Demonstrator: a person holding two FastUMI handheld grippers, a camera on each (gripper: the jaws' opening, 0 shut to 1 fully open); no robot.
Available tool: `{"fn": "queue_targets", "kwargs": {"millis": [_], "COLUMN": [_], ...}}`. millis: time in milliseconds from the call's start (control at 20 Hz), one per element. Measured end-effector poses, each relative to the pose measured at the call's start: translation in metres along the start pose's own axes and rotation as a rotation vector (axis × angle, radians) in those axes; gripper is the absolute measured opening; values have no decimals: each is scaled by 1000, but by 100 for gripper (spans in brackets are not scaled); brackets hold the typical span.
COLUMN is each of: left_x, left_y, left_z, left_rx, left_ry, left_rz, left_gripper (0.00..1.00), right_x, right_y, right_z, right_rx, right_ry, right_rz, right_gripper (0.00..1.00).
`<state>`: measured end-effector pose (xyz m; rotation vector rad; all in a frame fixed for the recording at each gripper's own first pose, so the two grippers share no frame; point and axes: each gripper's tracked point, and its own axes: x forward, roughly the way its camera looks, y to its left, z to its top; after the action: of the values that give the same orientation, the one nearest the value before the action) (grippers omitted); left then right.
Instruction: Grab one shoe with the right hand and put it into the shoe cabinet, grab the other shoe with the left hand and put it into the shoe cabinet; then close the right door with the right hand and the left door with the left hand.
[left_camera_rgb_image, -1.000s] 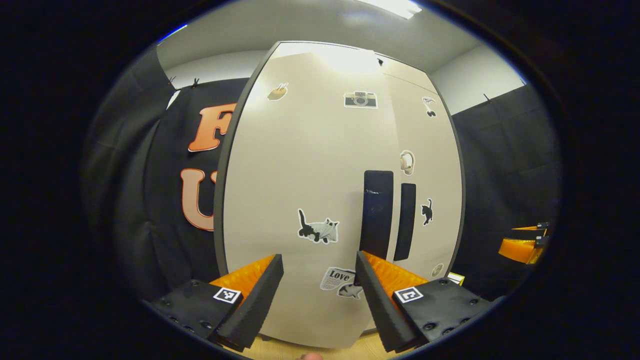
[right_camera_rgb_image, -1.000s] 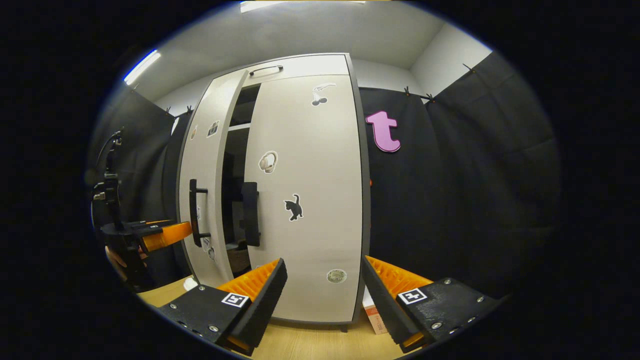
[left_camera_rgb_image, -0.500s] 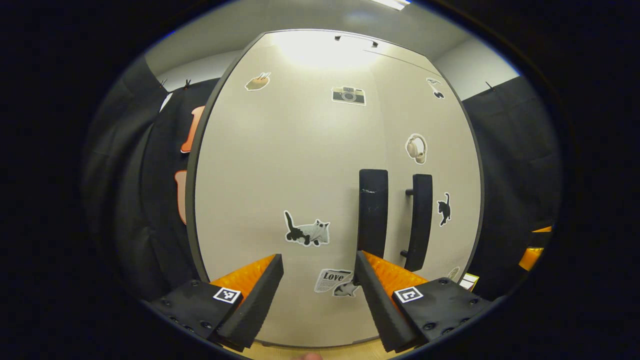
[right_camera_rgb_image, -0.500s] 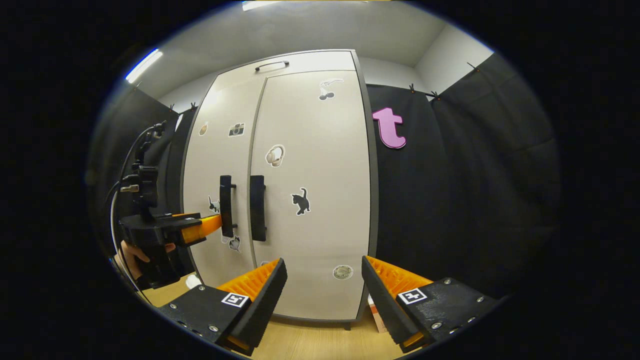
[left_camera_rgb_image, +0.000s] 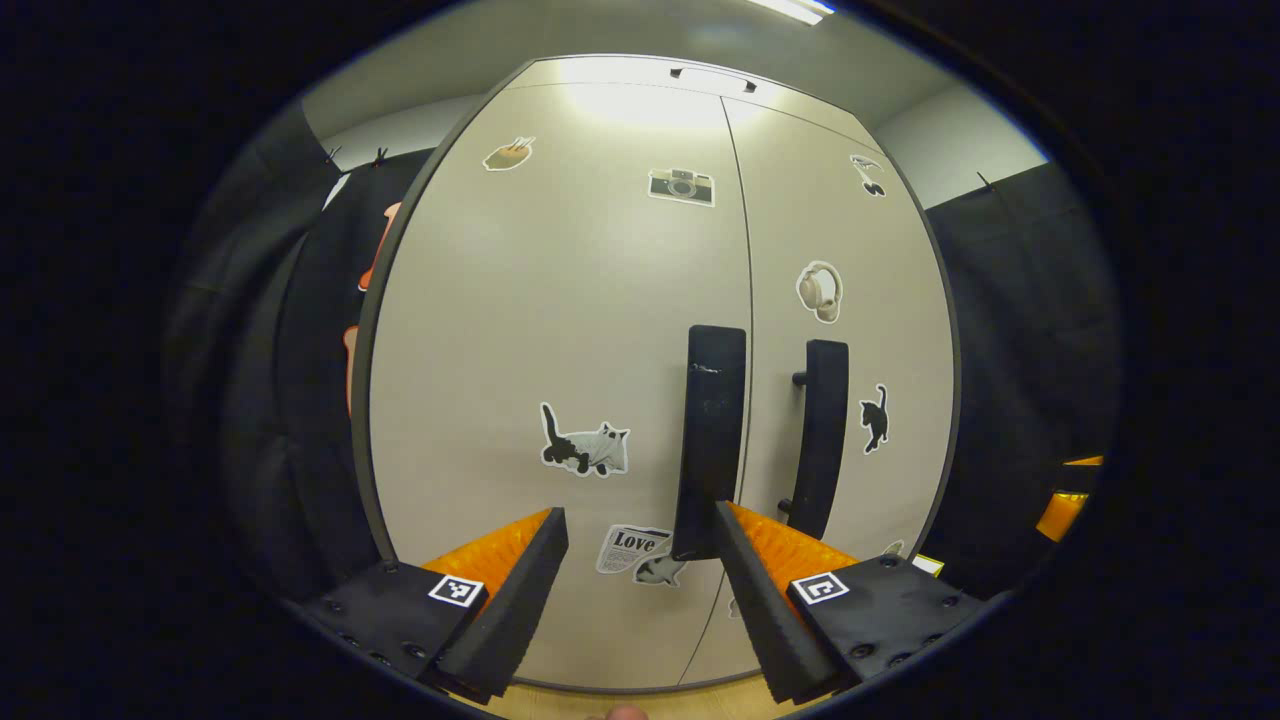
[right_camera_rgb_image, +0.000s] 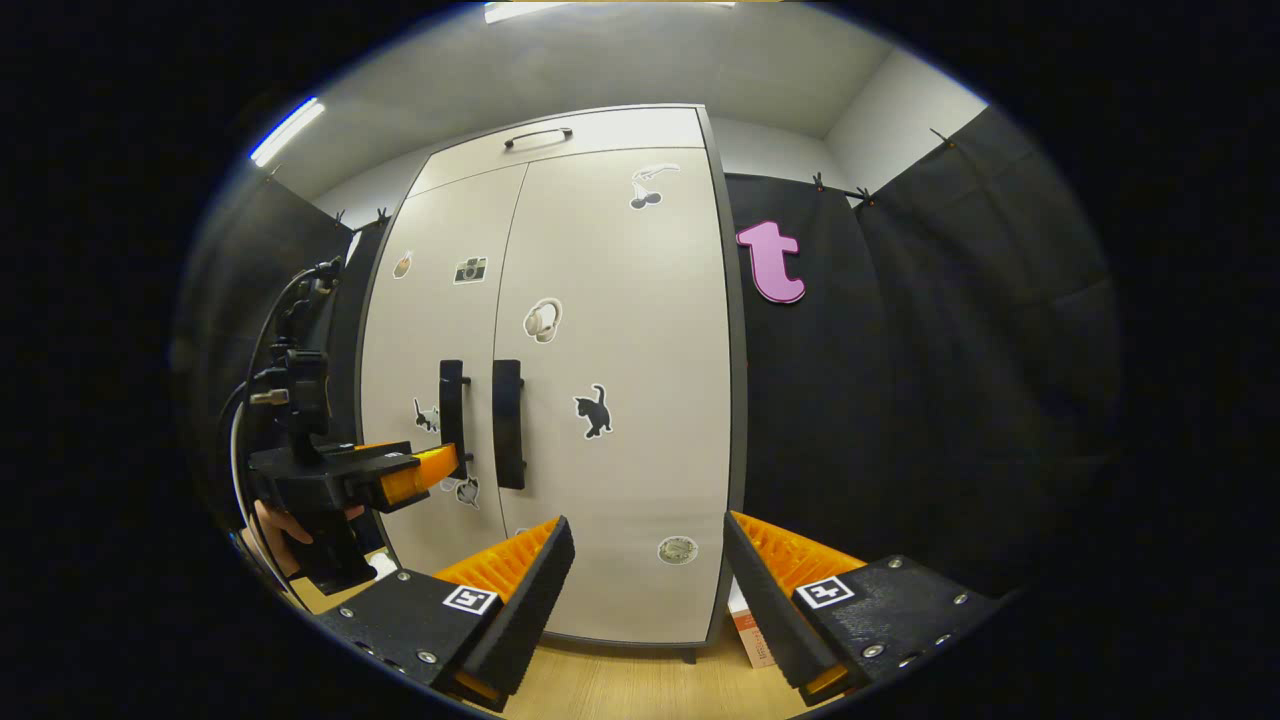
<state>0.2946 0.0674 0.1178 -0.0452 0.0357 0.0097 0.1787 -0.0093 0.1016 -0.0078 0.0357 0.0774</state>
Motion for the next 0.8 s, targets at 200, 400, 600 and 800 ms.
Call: {"fn": "queue_targets", "kwargs": {"millis": [200, 400, 600, 800], "left_x": [-28, -61, -90, -109], "left_y": [18, 26, 35, 41], "left_z": [13, 11, 12, 15], "left_rx": [-1, -50, -34, -7], "left_ry": [-21, -12, -22, -22], "left_rz": [39, 52, 81, 98], "left_gripper": [96, 96, 96, 99], "right_x": [2, 7, 12, 17], "right_y": [3, 20, 36, 48], "right_z": [-1, -3, -8, -13], "right_rx": [-10, 22, 34, 47], "right_ry": [-9, -15, -18, -6], "right_rz": [2, 35, 64, 95], "right_gripper": [93, 93, 93, 93]}}
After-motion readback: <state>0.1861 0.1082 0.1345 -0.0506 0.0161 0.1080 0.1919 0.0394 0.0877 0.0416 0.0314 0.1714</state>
